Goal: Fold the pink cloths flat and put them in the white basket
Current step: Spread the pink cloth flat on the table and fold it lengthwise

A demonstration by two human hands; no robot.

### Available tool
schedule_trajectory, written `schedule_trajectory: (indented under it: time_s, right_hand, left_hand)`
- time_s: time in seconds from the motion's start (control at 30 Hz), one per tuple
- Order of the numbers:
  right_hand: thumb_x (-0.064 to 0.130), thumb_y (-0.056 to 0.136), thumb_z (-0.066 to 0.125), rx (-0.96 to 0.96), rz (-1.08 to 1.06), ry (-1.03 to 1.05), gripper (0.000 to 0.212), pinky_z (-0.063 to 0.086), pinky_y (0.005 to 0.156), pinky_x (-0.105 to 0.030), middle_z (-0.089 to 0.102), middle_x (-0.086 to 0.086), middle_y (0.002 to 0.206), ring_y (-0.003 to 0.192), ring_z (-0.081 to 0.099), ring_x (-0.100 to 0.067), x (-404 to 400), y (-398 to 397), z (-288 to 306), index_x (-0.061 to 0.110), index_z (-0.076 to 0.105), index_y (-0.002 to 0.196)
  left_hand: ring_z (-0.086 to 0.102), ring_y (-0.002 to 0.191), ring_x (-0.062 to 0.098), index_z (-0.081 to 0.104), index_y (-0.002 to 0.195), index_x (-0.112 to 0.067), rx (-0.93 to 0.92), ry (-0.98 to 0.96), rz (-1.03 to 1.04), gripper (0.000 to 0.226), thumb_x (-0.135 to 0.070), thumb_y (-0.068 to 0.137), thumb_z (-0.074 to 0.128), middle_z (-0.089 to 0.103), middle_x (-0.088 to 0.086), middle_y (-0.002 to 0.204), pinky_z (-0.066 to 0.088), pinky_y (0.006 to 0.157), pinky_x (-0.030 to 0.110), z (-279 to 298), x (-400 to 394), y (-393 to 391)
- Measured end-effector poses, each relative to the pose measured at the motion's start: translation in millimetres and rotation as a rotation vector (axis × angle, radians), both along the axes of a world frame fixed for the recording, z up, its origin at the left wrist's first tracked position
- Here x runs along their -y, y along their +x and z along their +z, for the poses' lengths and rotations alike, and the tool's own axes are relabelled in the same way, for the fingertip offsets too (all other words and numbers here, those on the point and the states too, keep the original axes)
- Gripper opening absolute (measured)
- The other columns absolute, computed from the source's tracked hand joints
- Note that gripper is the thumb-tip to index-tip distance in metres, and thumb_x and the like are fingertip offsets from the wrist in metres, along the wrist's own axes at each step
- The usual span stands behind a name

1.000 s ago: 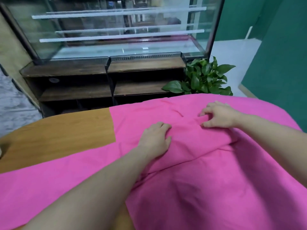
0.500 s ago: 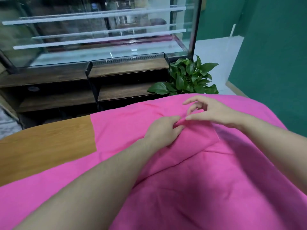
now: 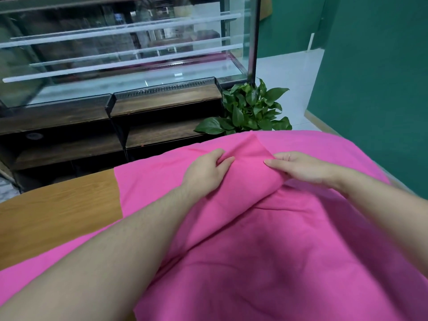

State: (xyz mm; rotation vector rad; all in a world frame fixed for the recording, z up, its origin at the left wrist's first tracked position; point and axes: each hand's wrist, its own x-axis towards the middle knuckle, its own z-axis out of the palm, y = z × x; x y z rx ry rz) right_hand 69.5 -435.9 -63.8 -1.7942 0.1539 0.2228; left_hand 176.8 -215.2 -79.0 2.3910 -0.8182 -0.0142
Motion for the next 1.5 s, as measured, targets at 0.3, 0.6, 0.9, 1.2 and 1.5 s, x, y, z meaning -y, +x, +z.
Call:
schedule_trajectory:
  time_s: [0.3,0.6,0.9,1.2,1.5]
  right_hand:
    - [0.041,0.102,0.047,0.015,-0.087,-0.444,0.042,0.045,0.063,-0.027,0.057,0.002,0.072,0.062,0.05,-0.008,0.8,6.6,-13.3,0.002,0.059,0.09]
    - [0.038,0.099,0.055,-0.007,-0.232,-0.728,0.041,0.029,0.056,-0.034,0.041,-0.007,0.062,0.058,0.039,-0.021,3.4,11.9,-30.2,0.01,0.045,0.07]
    - [0.045,0.093,0.054,-0.1,-0.288,-0.959,0.024,0.046,0.077,-0.035,0.06,0.005,0.093,0.097,0.06,-0.027,1.7,21.9,-36.9,0.022,0.053,0.097]
    - [0.05,0.085,0.05,0.754,0.611,-1.178,0.062,0.029,0.114,-0.041,0.046,0.01,0.149,0.138,0.039,-0.015,-76.4,-11.9,-42.2,0.036,0.044,0.145]
    - [0.009,0.089,0.045,0.365,0.59,-1.424,0.084,0.009,0.123,-0.045,0.006,0.015,0.164,0.152,0.008,-0.017,-75.3,3.7,-47.6,0.042,0.005,0.155]
  left_hand:
    - [0.051,0.07,0.025,0.042,0.072,-0.019,-0.179,0.11,0.033,0.032,-0.033,0.098,0.055,0.05,-0.005,0.064,0.042,0.068,0.037,-31.5,-33.1,12.2]
    - [0.061,0.083,0.029,0.05,0.097,-0.025,-0.001,0.174,0.175,0.031,-0.056,0.098,0.045,0.063,-0.002,0.081,0.044,0.067,0.037,-60.2,-30.5,9.2]
    - [0.06,0.106,0.028,0.055,0.118,-0.023,0.197,0.227,0.146,0.025,-0.033,0.097,0.048,0.064,0.0,0.114,0.048,0.086,0.043,-61.0,-76.9,-2.4]
    - [0.021,0.149,0.008,0.05,0.14,-0.035,0.15,0.216,0.112,0.056,-0.052,0.097,0.019,0.033,-0.016,0.156,0.016,0.122,0.038,-77.0,-151.7,-62.9]
    - [-0.006,0.15,0.0,0.018,0.151,-0.048,0.006,0.304,0.157,0.064,-0.058,0.092,-0.004,0.003,-0.024,0.16,-0.005,0.123,0.037,-86.2,-193.3,-73.2]
